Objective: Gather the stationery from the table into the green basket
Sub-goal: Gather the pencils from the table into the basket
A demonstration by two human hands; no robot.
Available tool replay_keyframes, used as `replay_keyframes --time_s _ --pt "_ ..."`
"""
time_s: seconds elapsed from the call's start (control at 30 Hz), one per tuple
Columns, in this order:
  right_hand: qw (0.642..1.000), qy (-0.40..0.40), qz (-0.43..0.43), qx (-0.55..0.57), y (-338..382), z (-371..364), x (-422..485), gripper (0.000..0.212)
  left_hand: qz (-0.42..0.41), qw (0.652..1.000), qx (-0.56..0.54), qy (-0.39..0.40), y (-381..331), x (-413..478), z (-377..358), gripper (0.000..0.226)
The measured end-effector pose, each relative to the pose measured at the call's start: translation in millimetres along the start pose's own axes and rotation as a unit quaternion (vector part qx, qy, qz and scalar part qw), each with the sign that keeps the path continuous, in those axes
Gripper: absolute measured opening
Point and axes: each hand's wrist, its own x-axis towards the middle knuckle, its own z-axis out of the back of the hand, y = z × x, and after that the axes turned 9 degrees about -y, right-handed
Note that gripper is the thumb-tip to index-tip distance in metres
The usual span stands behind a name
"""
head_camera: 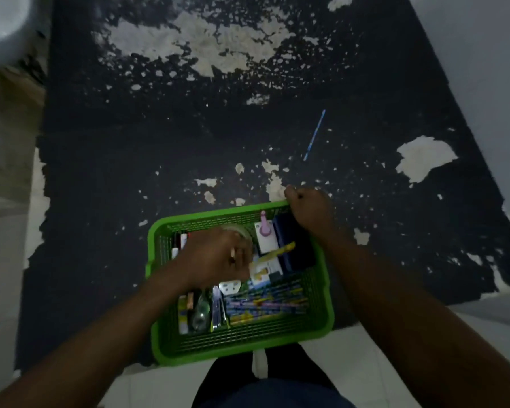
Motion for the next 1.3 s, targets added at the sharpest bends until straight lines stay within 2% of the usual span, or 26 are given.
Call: replay_keyframes --time_s 0.07,0.17,0.37,0.5,0.6,0.7,0.77,0.87,0.93,1.0,1.13,1.23,1.3 --pt "1.000 -0.003 0.002 -0.019 2 0 0 0.054 -0.001 0.999 0.013 0.048 1 -28 -27 0.019" --pt "0.999 -0.002 0.000 -0.033 3 0 -1 0.055 -0.011 0.996 0.059 0.067 -1 -45 -68 0.027" --pt "0.999 -0.001 -0.003 -0.035 3 0 -2 0.057 -0.069 0.980 0.186 -0.017 3 -32 -118 0.016" --pt "0.999 -0.005 0.004 -0.032 4 1 -2 0.057 -0.105 0.970 0.218 -0.025 4 -30 -125 0.024" --pt "1.000 -0.002 0.000 -0.020 4 2 -1 0.055 -0.142 0.969 0.181 -0.087 4 -29 -116 0.025" --pt "1.000 0.005 -0.001 -0.012 6 3 -3 0.052 -0.145 0.963 0.098 -0.203 -5 -11 -83 0.031" --pt "1.000 0.018 0.015 -0.019 6 6 -2 0.050 -0.107 0.951 0.066 -0.281 -16 19 -54 0.034" --pt "0.999 0.040 0.019 -0.011 -1 2 -1 0.047 -0.024 0.943 -0.009 -0.333 -28 82 -21 0.026" --pt "0.999 0.012 -0.009 0.030 -11 -9 4 0.052 0.022 0.946 -0.018 -0.324 -32 136 -10 0.022" --pt "0.999 -0.014 -0.027 0.043 -17 -17 9 0.054 0.037 0.962 -0.011 -0.271 -34 190 -9 0.021" --pt "0.996 -0.076 0.030 0.022 -22 -17 6 0.059 0.060 0.985 0.055 -0.150 -35 278 -27 0.029" --pt "0.996 -0.083 0.027 0.008 -18 -14 7 0.049 0.095 0.982 0.081 -0.142 -32 322 -45 0.037" --pt "0.995 -0.088 0.053 -0.010 -16 -11 8 0.050 0.118 0.978 0.090 -0.144 -29 337 -54 0.041"
